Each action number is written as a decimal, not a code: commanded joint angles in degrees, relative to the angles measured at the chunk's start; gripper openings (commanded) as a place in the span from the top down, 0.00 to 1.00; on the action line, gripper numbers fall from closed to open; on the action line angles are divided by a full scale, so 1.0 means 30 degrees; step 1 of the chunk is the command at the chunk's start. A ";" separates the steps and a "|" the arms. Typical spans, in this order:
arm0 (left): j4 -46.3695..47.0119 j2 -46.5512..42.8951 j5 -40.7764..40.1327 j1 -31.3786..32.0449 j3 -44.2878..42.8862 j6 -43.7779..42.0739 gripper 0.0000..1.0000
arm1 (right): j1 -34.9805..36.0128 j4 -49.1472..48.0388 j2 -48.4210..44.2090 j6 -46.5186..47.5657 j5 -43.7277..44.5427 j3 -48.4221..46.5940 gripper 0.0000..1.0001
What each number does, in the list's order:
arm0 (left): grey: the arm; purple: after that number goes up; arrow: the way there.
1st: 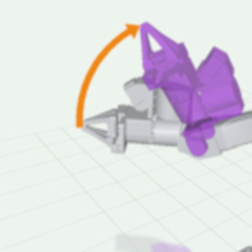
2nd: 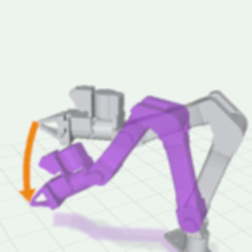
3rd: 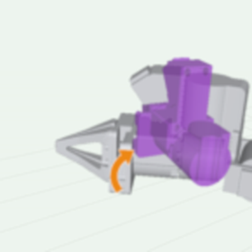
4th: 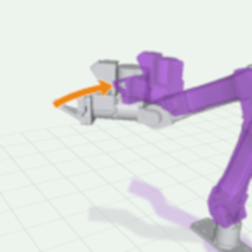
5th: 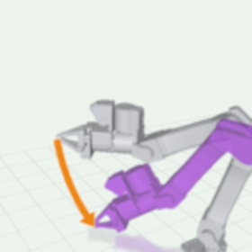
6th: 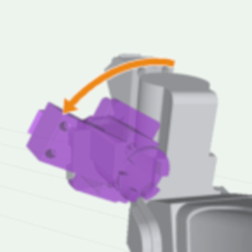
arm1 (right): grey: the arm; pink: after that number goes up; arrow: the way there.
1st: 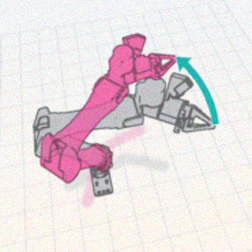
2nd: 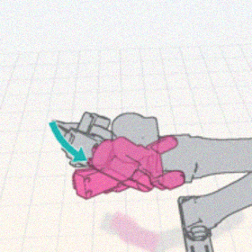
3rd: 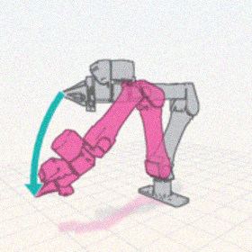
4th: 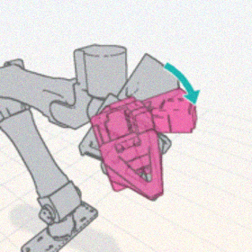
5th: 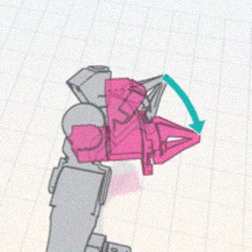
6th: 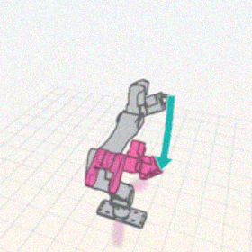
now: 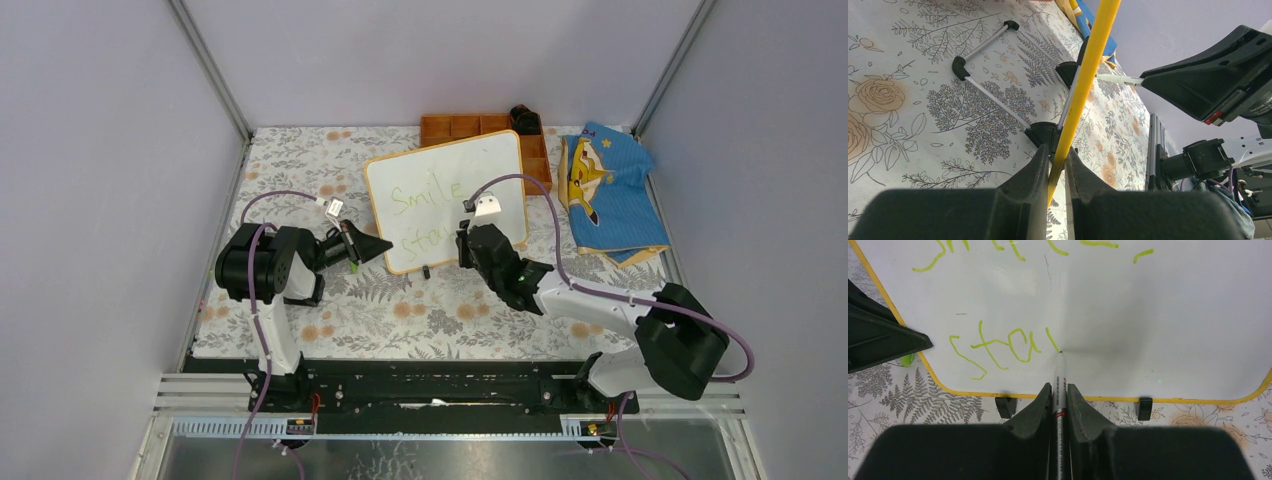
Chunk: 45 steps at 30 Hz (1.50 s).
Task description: Write a sentence on the whiteboard
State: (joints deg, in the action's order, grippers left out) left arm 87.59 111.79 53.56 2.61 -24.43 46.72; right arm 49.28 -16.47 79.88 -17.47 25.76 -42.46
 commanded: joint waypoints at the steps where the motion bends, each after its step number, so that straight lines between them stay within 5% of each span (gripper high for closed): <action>1: -0.1835 0.0150 -0.0847 0.0155 -0.0091 -0.0602 1.00 | -0.0233 -0.0360 -0.1368 0.0146 0.0549 -0.0571 1.00; 17: -0.1834 0.0156 -0.0814 0.0155 -0.0120 -0.0602 1.00 | -0.1332 -0.0808 -0.0273 0.0224 0.0413 -0.2093 1.00; 45: -0.1863 0.0210 -0.0834 0.0155 -0.0149 -0.0588 1.00 | -0.0820 -0.0761 -0.0199 -0.1773 -0.1680 0.1088 1.00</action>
State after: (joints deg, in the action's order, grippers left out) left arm 87.20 111.79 52.86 2.96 -24.77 46.28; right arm 46.04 -17.43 79.70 -21.10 21.28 -39.99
